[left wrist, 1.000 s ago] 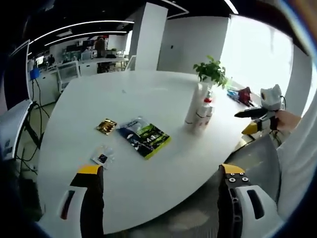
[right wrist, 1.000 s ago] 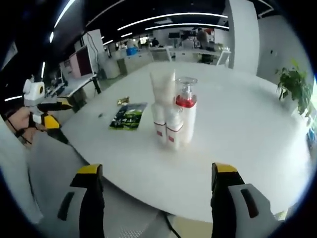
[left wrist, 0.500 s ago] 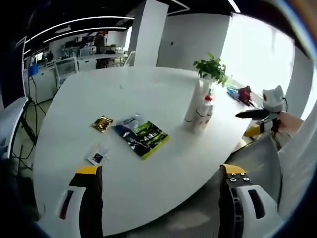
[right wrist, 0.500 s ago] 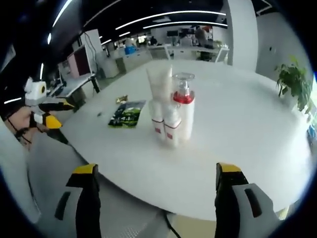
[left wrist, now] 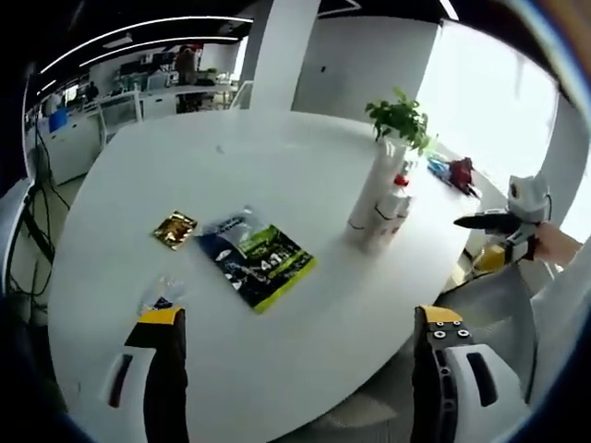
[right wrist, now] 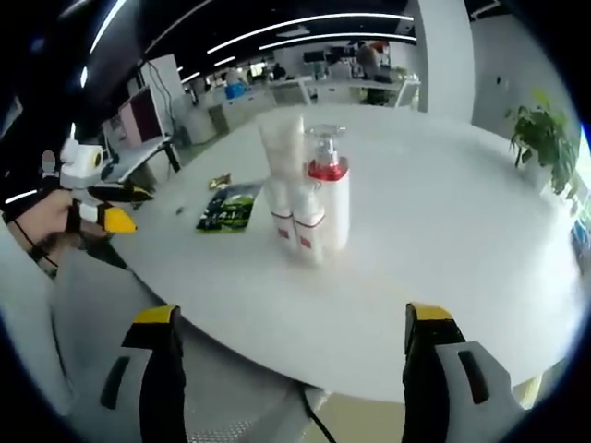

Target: Arrange the skincare products in the storage area until every visible bottle or jar stands upright without overlapping.

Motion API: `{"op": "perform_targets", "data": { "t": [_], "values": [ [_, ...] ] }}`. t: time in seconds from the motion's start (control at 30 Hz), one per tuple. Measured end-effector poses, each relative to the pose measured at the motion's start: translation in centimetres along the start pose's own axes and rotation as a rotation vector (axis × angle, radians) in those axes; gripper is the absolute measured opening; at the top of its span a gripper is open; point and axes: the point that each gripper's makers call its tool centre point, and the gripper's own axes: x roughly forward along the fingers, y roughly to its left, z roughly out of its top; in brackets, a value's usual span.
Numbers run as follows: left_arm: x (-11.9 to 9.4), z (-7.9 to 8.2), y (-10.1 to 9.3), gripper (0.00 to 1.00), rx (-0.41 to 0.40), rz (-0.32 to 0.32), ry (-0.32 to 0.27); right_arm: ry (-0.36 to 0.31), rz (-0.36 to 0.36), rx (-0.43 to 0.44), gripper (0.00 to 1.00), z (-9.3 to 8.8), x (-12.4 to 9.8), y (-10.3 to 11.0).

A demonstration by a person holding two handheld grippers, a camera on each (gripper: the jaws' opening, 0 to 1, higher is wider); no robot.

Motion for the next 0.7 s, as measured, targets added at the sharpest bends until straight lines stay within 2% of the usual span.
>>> {"op": "perform_targets", "data": {
  "t": [0.33,0.5,0.7],
  "values": [
    [3.4,0.4,1.2,0.99,0.022,0.018,0.071,0.017,0.02,0.014,0.99,0.1,1.3,0.3],
    [5.4,0.5,2.3,0.98,-0.009,0.064,0.1,0.029,0.031,0.031,0.99,-0.7,2.1,0.5],
    [6.6,0.4,2.6,0.99,-0.045,0.091,0.136,0.049,0.034,0.05,0.99,-1.2,2.5,0.3]
  ]
}}
